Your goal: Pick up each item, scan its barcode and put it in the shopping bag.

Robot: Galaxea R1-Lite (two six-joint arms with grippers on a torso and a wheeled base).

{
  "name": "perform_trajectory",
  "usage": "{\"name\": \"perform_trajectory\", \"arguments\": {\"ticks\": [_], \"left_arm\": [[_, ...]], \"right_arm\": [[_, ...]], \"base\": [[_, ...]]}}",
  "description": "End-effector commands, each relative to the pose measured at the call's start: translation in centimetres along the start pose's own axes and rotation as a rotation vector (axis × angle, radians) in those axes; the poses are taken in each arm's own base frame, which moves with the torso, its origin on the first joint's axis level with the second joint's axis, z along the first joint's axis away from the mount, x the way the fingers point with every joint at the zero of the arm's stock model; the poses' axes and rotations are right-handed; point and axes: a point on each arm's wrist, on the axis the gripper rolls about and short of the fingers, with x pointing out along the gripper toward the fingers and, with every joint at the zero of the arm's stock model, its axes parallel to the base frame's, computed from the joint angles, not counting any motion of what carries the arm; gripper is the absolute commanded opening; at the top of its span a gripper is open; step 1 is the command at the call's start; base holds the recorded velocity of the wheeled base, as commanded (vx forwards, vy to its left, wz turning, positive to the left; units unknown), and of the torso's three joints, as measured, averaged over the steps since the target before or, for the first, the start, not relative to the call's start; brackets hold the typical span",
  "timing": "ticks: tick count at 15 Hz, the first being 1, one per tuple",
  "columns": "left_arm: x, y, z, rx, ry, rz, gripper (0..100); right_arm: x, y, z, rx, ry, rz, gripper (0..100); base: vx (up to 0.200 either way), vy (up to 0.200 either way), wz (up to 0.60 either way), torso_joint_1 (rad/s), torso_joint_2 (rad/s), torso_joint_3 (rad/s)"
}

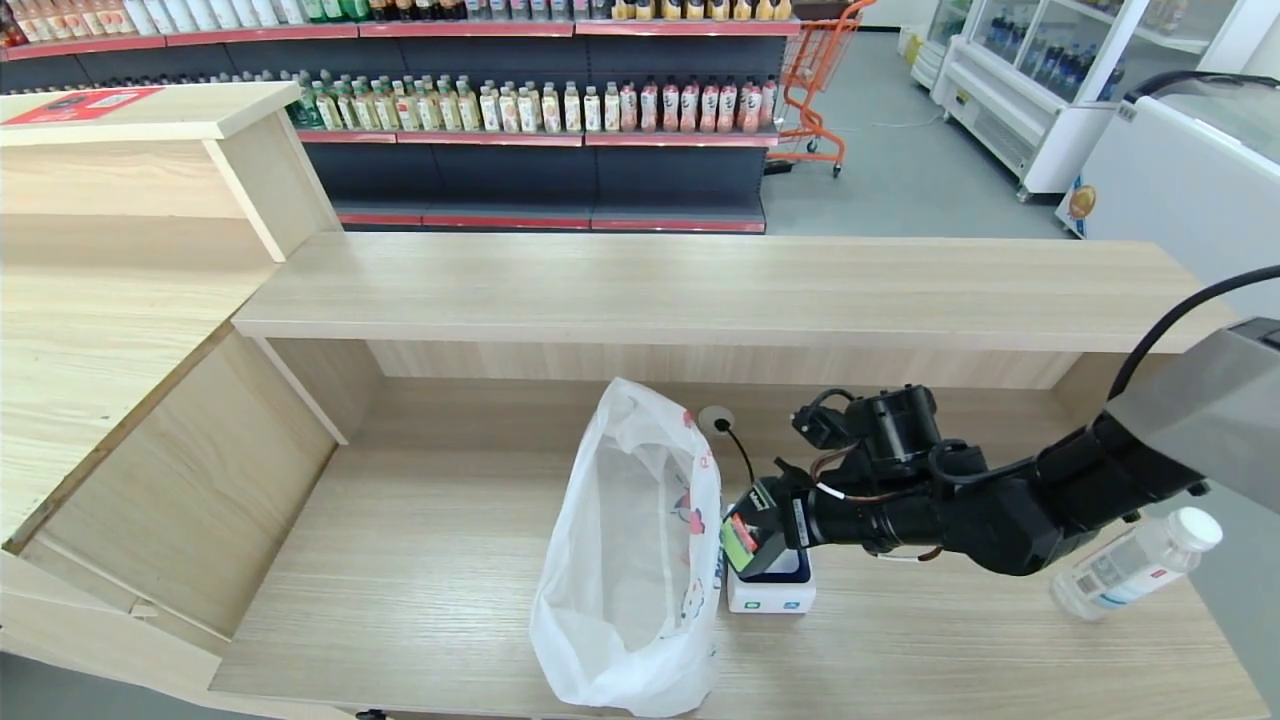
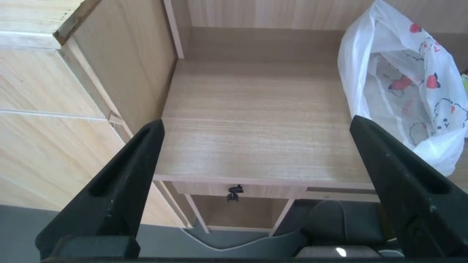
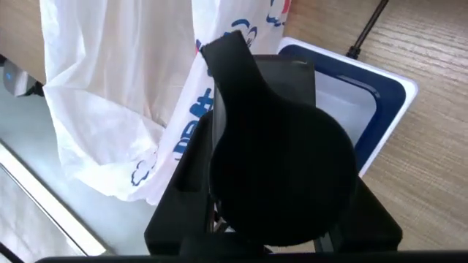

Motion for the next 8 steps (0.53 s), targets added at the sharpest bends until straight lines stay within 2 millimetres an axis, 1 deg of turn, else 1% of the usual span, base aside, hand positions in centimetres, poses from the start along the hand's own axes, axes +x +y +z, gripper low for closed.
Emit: {"name": "perform_trajectory", "arguments": {"ticks": [1, 3, 6, 8], "left_arm": [[0.00, 0.00, 0.00, -0.001, 0.000, 0.000, 100], [0.00, 0.00, 0.00, 0.000, 0.000, -0.001, 100], [0.00, 0.00, 0.00, 0.000, 0.000, 0.000, 100], [0.00, 0.00, 0.00, 0.000, 0.000, 0.000, 100]], "right_arm": [[1.12, -0.13, -0.16, -0.001, 0.013, 0.002, 0], [1.18, 0.04, -0.06, -0.006, 0.009, 0.003, 0], [1.11, 0.03, 0.02, -0.007, 0.000, -0.041, 0], [0.41, 0.22, 0.28, -0.008, -0.011, -0.041, 0]], "base": [[0.000, 0.000, 0.00, 0.000, 0.00, 0.000], [0.000, 0.000, 0.00, 0.000, 0.00, 0.000], [0.000, 0.000, 0.00, 0.000, 0.00, 0.000], [0.000, 0.000, 0.00, 0.000, 0.00, 0.000]]}}
